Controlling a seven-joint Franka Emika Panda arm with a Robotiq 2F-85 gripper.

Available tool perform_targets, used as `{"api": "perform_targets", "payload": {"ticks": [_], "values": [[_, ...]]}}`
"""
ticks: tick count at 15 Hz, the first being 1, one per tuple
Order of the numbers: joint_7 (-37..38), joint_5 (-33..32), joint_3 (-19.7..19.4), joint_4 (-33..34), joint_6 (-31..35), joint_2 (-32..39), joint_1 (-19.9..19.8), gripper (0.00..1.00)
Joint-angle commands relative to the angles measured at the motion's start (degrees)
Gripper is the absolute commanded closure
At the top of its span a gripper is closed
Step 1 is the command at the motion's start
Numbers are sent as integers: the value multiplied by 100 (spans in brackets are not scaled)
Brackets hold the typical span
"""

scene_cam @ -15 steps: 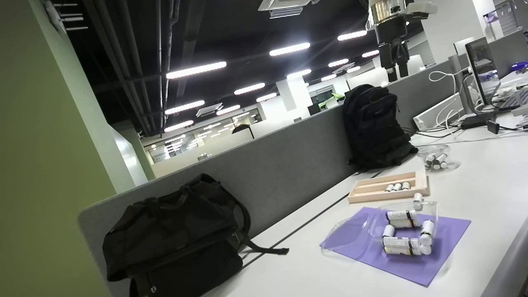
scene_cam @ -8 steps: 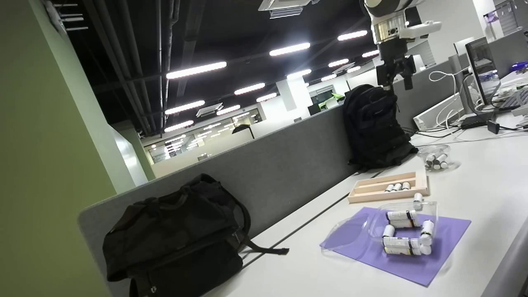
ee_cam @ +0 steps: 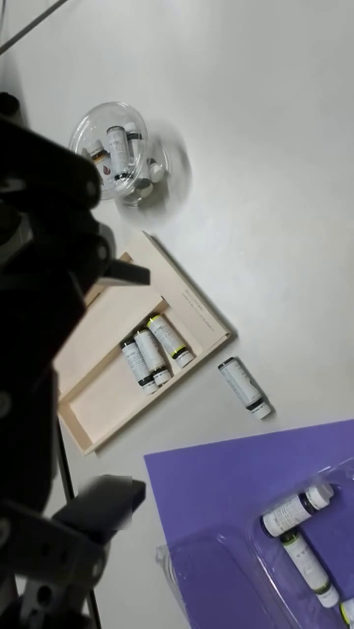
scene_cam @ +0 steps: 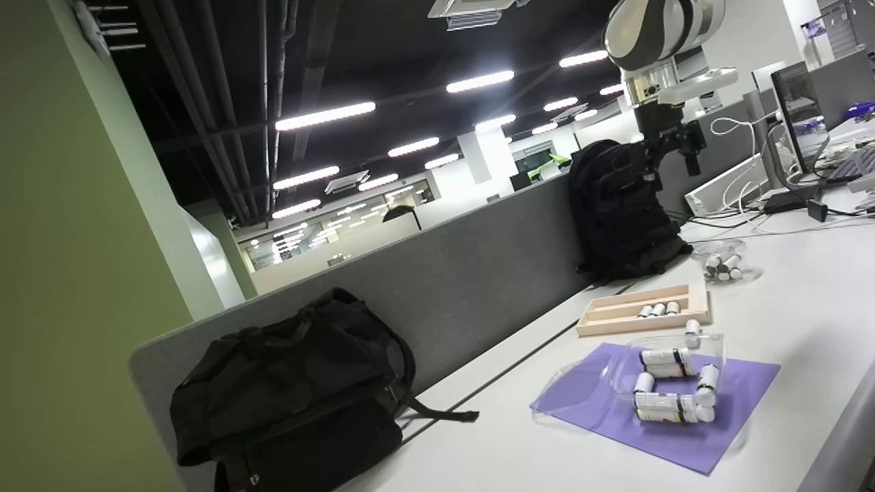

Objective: Pick up the bottle from the table and put it in the wooden tray.

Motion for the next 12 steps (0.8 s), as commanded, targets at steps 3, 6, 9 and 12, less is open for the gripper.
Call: {"api": "perform_targets", "payload": {"ticks": [3,6,9,12], "values": [[440,297,77,-183,442,89,-31,0],[1231,657,228,-546,1176,327,-7,0],[1688,1183,312,-758,1813,658,46,0],[1726,1982,317,-680,2131,1138,132,0]]}}
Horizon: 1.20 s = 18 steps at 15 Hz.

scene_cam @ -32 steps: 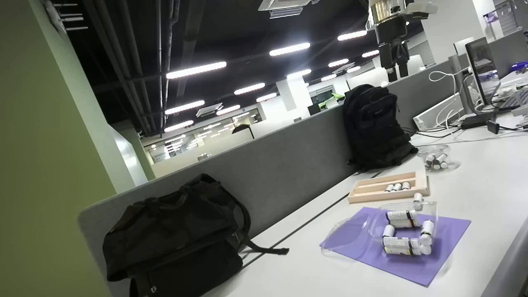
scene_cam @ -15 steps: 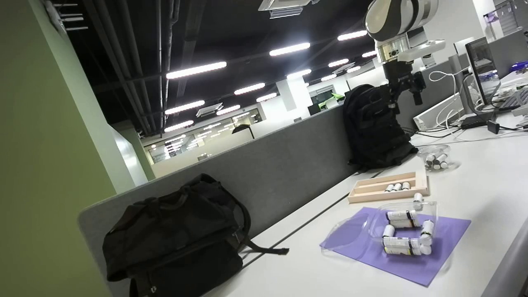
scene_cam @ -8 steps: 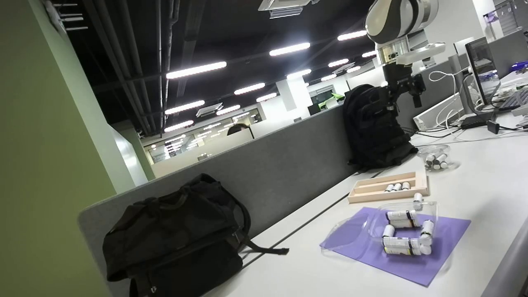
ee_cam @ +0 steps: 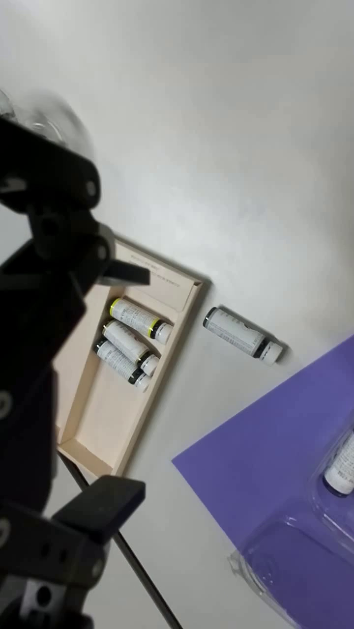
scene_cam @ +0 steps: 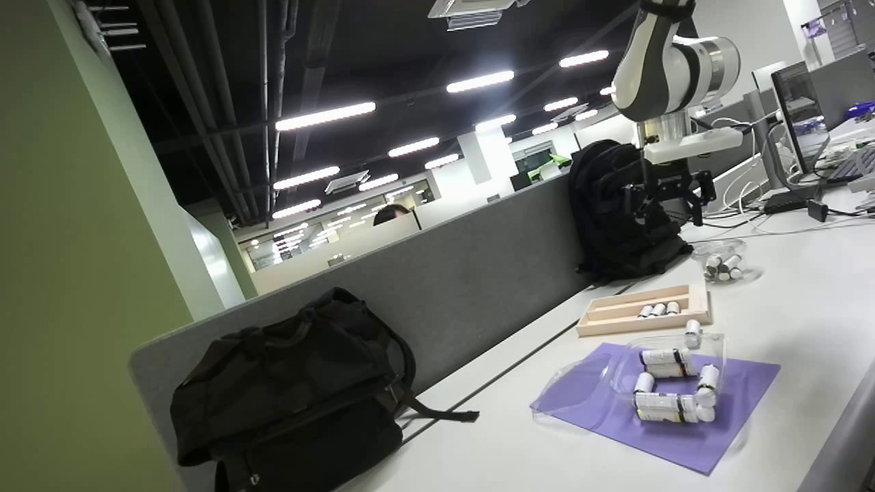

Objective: Pick up the bottle from the table and put it in the wooden tray.

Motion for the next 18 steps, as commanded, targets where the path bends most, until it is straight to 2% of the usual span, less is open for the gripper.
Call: {"api": "perform_targets", "payload": {"ticks": [1,3,7,11,15,18], "values": [[36,241,4,2,97,128,19,0],[36,500,6,6,212,337,46,0],[49,537,7,33,230,388,50,0],[309,787,36,143,441,954,78,0],[-12,1679,211,190,816,1361,43,0],[-72,2081,355,372,1101,1745,38,0]]}}
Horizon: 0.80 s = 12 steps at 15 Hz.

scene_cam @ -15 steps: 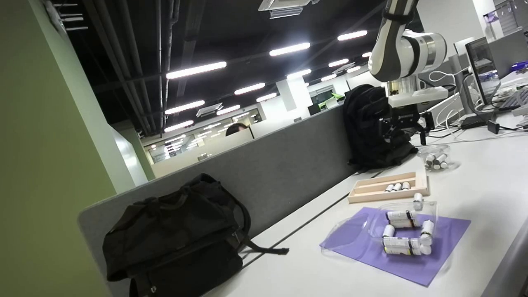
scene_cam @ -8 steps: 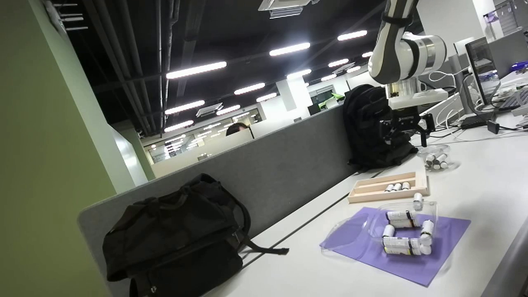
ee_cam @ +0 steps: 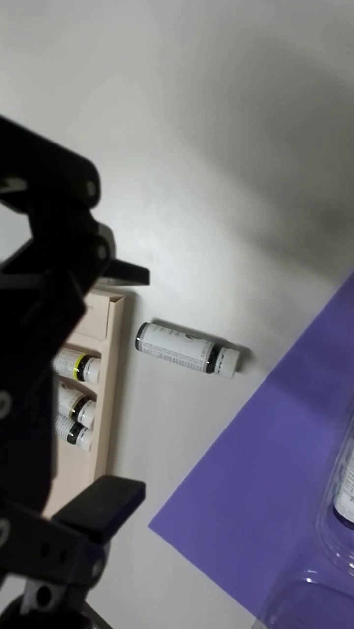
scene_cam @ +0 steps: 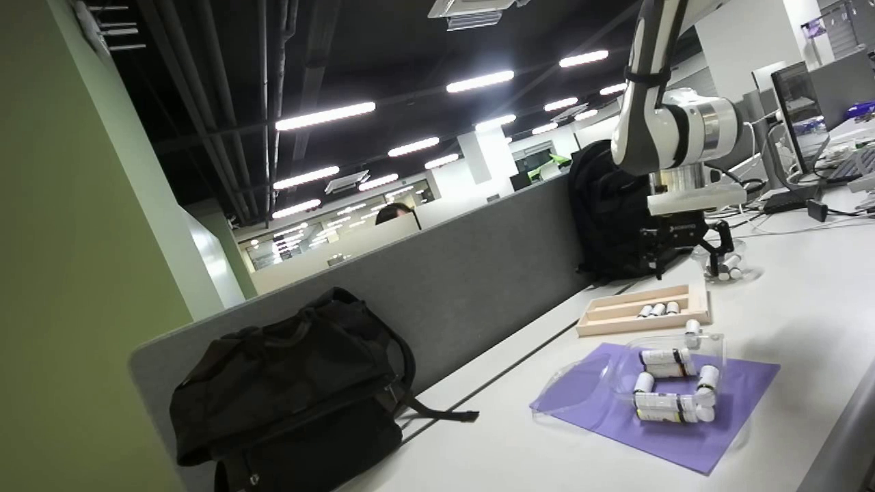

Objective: Pick up the bottle from the table and put it in the wooden tray.

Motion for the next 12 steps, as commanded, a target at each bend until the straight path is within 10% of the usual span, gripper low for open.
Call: {"api": "perform_targets", "payload": {"ticks": [1,11,12], "values": [[-24,421,156,380,231,512,-22,0],[137,314,208,1353,-185,1869,-122,0],[82,332,238,1379,-137,1936,-143,25]]}}
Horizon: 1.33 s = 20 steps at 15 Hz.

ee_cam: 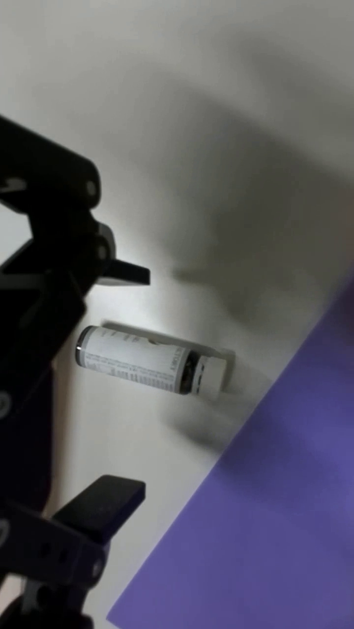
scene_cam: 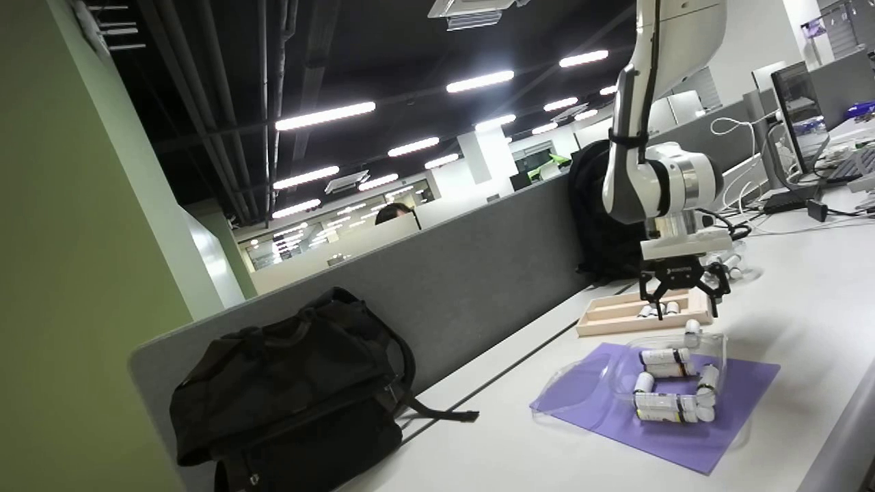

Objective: Pick up the bottle from the table and put it in the wooden tray.

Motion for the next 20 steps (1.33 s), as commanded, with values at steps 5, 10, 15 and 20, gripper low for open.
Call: {"api": "perform_targets", "payload": {"ticks": [5,10,15,20], "values": [[147,-71,59,376,-127,422,-107,50],[180,-125,4,436,-310,445,-154,80],[14,-273,-33,421,-1420,-120,-320,89],[-16,-261,-137,685,-1726,-835,-326,89]]}}
